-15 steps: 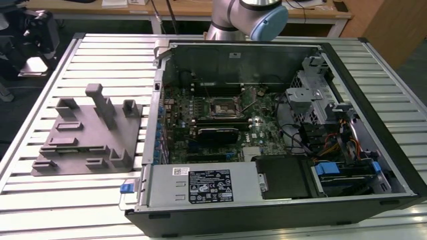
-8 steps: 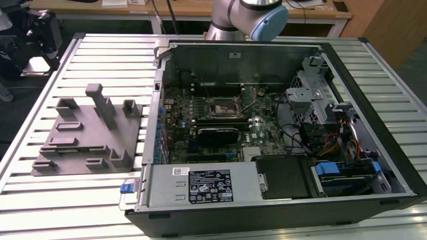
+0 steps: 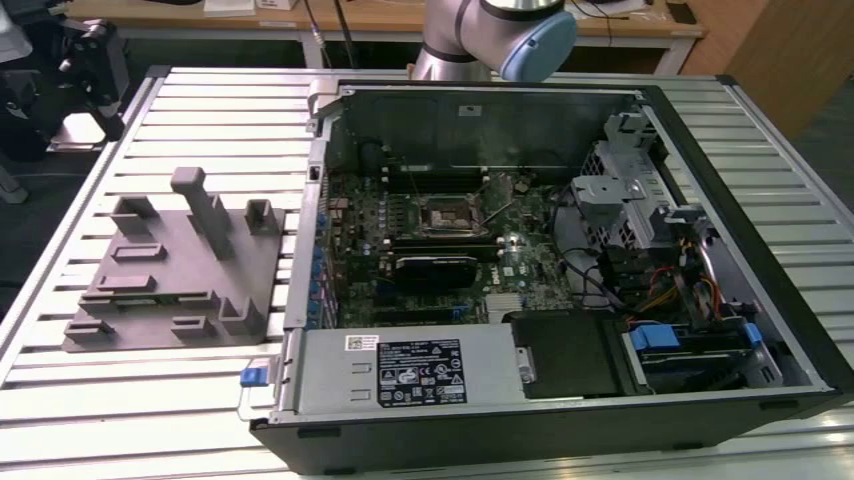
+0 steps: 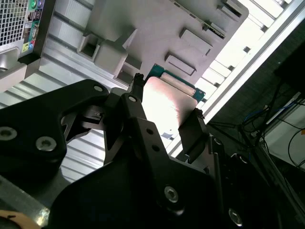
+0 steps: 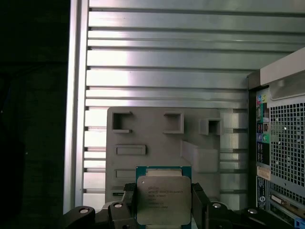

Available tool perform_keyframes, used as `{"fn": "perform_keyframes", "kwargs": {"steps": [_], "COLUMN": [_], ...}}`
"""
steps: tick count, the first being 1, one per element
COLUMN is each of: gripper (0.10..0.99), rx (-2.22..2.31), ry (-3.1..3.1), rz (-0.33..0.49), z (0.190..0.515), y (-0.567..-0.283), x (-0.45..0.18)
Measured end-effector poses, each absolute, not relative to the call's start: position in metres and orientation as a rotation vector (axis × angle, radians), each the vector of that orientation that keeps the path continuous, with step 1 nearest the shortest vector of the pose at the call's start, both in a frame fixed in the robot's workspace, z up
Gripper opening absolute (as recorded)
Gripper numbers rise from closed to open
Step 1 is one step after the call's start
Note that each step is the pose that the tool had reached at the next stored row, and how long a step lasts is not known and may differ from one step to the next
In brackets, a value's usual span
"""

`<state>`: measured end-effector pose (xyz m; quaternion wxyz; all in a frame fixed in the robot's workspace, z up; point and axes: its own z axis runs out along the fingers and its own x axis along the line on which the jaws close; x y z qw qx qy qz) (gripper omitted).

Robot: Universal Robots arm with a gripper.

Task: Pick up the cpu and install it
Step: 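Pick up the cpu and move it towards the insertion slot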

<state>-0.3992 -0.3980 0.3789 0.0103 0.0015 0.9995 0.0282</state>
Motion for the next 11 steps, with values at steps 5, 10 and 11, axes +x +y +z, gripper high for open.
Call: {"fn": "perform_keyframes", "kwargs": {"steps": [5, 10, 11], "gripper": [0.545, 0.545, 0.545], "rx": [0.005, 0.005, 0.005], "ry": [3.12, 3.12, 3.12], "rz": [0.088, 0.088, 0.088], "z": [0.379, 0.379, 0.379], "y": [-0.397, -0.396, -0.396], "x": [-0.396, -0.39, -0.388]}}
